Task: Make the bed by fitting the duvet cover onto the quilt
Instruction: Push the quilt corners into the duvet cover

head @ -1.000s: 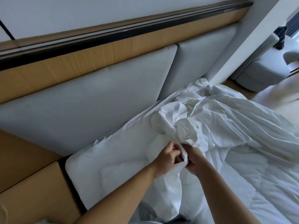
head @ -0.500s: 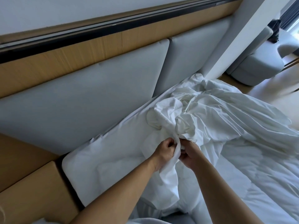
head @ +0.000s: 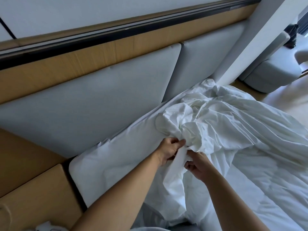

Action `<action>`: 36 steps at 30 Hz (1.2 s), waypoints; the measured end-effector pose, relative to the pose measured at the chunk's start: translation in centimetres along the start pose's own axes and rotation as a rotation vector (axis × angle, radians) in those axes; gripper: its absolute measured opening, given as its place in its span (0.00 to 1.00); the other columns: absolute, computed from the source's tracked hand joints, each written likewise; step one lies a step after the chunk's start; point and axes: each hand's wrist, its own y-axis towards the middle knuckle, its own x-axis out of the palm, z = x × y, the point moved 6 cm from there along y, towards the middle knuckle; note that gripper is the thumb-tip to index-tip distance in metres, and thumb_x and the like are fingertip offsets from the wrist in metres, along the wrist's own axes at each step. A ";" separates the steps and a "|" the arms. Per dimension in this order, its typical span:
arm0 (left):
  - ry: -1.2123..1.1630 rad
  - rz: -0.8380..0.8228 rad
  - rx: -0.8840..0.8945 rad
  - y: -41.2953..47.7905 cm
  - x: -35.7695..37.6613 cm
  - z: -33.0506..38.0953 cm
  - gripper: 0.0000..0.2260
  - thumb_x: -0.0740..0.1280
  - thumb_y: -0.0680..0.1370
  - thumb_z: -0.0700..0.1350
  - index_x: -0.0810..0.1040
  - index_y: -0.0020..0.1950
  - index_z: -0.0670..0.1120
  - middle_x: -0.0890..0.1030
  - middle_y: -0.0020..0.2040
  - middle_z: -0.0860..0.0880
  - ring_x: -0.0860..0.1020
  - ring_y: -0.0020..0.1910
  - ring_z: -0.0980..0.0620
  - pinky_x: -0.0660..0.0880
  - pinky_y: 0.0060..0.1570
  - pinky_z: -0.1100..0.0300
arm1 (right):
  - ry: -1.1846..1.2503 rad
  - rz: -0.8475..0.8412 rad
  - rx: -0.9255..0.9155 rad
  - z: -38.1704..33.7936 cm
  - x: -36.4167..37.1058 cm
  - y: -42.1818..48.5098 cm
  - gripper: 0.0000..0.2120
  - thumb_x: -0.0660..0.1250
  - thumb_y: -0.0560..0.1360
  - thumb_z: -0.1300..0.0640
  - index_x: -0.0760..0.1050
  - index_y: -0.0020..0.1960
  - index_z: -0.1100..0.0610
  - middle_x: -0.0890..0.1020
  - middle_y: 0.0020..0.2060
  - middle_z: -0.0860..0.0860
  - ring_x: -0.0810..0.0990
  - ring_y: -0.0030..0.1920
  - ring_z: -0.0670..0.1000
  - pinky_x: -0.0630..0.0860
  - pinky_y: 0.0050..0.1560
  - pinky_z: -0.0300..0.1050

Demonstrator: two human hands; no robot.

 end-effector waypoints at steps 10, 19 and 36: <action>-0.129 -0.216 0.072 -0.3 -0.4 0.6 0.12 0.68 0.81 0.42 0.79 0.62 0.37 0.83 0.52 0.42 0.82 0.49 0.48 0.77 0.58 0.51 | 0.026 0.098 -0.037 -0.1 -0.9 0.3 0.15 0.70 0.74 0.66 0.78 0.61 0.62 0.81 0.36 0.55 0.77 0.29 0.49 0.72 0.27 0.42; -0.543 -0.028 0.137 -0.2 -7.1 3.9 0.16 0.65 0.80 0.41 0.72 0.68 0.41 0.74 0.65 0.32 0.76 0.59 0.39 0.72 0.66 0.46 | 0.139 0.194 -0.091 -1.9 -1.7 0.7 0.09 0.71 0.75 0.61 0.76 0.55 0.57 0.81 0.34 0.54 0.78 0.28 0.51 0.73 0.29 0.42; 0.119 0.256 0.445 -10.3 -11.6 5.4 0.10 0.69 0.66 0.38 0.74 0.31 0.50 0.70 0.29 0.55 0.66 0.30 0.56 0.64 0.31 0.62 | 0.049 0.260 -0.028 -2.5 -3.1 -0.3 0.07 0.76 0.73 0.55 0.79 0.48 0.52 0.82 0.34 0.51 0.76 0.27 0.49 0.73 0.28 0.41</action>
